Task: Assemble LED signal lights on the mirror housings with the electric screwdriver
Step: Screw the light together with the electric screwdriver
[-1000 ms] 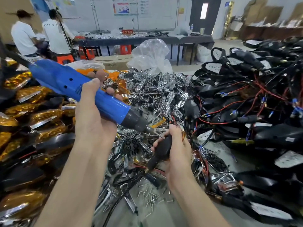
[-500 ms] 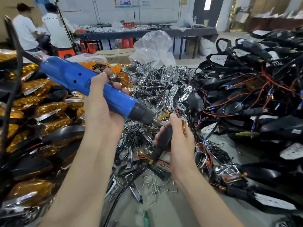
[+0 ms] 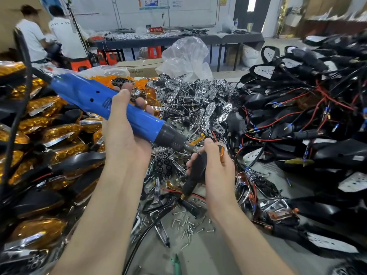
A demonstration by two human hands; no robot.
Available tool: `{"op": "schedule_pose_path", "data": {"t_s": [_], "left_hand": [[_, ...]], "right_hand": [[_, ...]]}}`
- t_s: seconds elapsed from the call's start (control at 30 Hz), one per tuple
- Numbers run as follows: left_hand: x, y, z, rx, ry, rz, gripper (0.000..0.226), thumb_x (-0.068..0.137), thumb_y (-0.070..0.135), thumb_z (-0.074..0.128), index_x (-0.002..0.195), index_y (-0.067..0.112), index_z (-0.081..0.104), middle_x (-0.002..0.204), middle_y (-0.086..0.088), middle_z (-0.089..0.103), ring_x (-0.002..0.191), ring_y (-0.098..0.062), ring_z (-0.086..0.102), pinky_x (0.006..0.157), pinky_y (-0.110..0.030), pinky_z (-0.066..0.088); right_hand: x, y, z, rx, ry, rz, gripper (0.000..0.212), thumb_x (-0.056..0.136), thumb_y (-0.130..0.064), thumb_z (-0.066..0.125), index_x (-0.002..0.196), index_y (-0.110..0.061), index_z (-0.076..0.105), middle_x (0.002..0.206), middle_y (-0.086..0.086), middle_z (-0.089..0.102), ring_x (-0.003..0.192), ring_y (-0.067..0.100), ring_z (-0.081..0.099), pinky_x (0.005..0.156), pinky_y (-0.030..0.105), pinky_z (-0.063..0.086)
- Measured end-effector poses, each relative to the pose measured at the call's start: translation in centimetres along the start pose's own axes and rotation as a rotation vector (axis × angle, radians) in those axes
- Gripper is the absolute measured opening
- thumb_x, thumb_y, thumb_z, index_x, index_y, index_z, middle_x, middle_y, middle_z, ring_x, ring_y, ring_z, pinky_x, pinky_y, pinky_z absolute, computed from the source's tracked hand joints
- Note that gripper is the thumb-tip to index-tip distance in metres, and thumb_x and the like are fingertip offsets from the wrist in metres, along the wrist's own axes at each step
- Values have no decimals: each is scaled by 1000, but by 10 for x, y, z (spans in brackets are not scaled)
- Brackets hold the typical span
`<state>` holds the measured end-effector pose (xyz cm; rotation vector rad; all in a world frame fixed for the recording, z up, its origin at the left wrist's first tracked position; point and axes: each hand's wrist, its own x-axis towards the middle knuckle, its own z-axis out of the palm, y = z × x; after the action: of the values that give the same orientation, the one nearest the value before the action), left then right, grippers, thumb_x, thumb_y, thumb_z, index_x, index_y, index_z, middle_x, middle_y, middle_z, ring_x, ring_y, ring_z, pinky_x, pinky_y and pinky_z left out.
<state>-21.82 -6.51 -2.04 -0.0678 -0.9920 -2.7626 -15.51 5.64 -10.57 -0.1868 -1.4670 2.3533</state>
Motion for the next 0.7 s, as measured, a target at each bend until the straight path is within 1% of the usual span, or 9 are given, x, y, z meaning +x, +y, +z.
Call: {"op": "schedule_pose_path", "data": {"t_s": [0.1, 0.2, 0.33, 0.43, 0.57, 0.7], "left_hand": [[0, -4, -1, 2, 15, -19, 18, 95, 15, 63, 112, 13, 57, 93, 0, 57, 65, -8, 57, 64, -26, 52], [0, -7, -1, -11, 36, -23, 21, 94, 13, 64, 113, 16, 53, 97, 1, 56, 63, -8, 57, 63, -26, 53], [1, -8, 0, -22, 43, -22, 23, 93, 12, 65, 112, 17, 53, 85, 3, 56, 61, -8, 57, 63, -27, 52], [1, -10, 0, -23, 40, -19, 22, 94, 10, 64, 112, 17, 52, 82, 4, 56, 61, -8, 56, 63, -27, 52], [1, -11, -1, -42, 64, -40, 23, 92, 8, 65, 109, 17, 53, 79, 3, 56, 60, -9, 57, 63, -27, 52], [3, -12, -2, -27, 79, -45, 26, 91, 8, 66, 111, 16, 52, 80, 2, 56, 60, -9, 57, 62, -27, 52]], "right_hand": [[-1, -1, 0, 11, 17, 13, 28, 90, -45, 61, 66, -32, 66, 69, 0, 64, 62, 17, 62, 61, 32, 55], [0, -2, 0, 23, 47, 14, 29, 90, -44, 61, 65, -31, 66, 67, 0, 63, 59, 16, 60, 57, 30, 54], [1, -1, -2, 27, 69, 14, 29, 90, -44, 61, 65, -29, 63, 68, 2, 62, 60, 18, 58, 55, 29, 54], [2, 1, -4, 31, 73, 14, 27, 89, -45, 61, 69, -27, 62, 68, 2, 62, 60, 18, 58, 56, 29, 54], [3, 3, -4, 13, 82, -4, 28, 90, -42, 60, 82, -16, 58, 66, 1, 62, 58, 18, 58, 54, 29, 54], [3, 3, -2, 17, 93, -14, 25, 94, -38, 60, 83, -16, 57, 67, 2, 61, 60, 18, 57, 54, 29, 53]]}}
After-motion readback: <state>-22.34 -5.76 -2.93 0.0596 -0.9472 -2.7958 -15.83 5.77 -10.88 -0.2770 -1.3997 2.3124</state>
